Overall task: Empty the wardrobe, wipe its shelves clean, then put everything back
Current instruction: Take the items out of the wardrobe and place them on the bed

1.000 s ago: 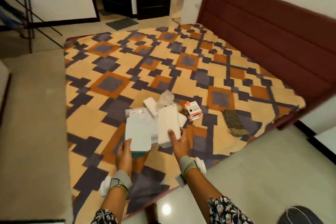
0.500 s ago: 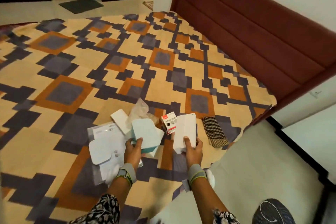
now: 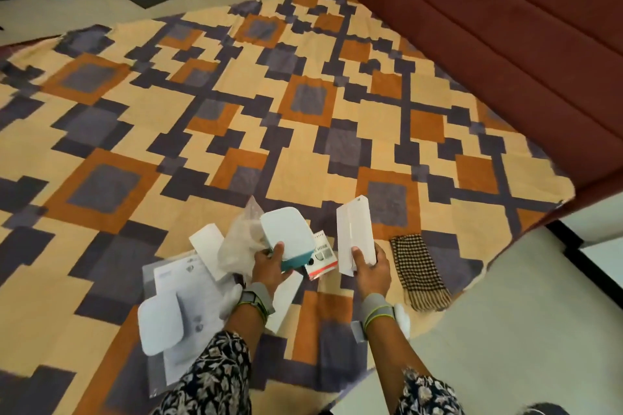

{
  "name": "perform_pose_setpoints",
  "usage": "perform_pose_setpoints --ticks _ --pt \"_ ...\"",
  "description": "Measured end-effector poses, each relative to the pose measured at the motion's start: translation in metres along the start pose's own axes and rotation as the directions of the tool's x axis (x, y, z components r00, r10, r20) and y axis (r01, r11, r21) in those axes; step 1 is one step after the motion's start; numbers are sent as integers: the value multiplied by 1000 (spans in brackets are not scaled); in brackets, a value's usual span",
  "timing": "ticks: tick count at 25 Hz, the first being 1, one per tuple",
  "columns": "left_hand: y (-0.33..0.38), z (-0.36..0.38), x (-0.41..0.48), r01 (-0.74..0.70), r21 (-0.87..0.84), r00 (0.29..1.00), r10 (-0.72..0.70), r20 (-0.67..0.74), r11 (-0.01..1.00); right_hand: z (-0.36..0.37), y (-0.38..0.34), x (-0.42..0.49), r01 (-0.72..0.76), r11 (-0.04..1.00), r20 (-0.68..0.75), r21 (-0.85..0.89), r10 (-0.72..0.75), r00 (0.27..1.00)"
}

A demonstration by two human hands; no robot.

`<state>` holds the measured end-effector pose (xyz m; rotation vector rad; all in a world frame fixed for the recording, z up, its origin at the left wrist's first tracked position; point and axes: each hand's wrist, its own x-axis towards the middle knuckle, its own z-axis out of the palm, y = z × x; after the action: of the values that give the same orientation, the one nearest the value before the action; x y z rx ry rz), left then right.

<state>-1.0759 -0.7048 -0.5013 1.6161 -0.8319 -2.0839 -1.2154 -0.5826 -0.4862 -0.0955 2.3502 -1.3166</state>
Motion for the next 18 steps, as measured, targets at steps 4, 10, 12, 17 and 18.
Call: perform_pose_setpoints --ticks 4,10,12,17,18 --pt "35 53 65 31 -82 999 -32 -14 996 38 -9 87 -19 998 68 -67 23 997" --pt "20 92 150 169 -99 974 -181 -135 981 65 14 158 -107 990 153 -95 121 981" --pt "25 104 179 163 -79 973 -173 -154 983 81 16 184 -120 988 180 -93 135 974" --pt "31 116 233 224 166 943 -171 -285 960 113 18 220 -123 977 230 -176 162 959" --pt "26 116 239 260 275 933 -168 -317 926 119 27 226 -131 970 236 -203 178 955"
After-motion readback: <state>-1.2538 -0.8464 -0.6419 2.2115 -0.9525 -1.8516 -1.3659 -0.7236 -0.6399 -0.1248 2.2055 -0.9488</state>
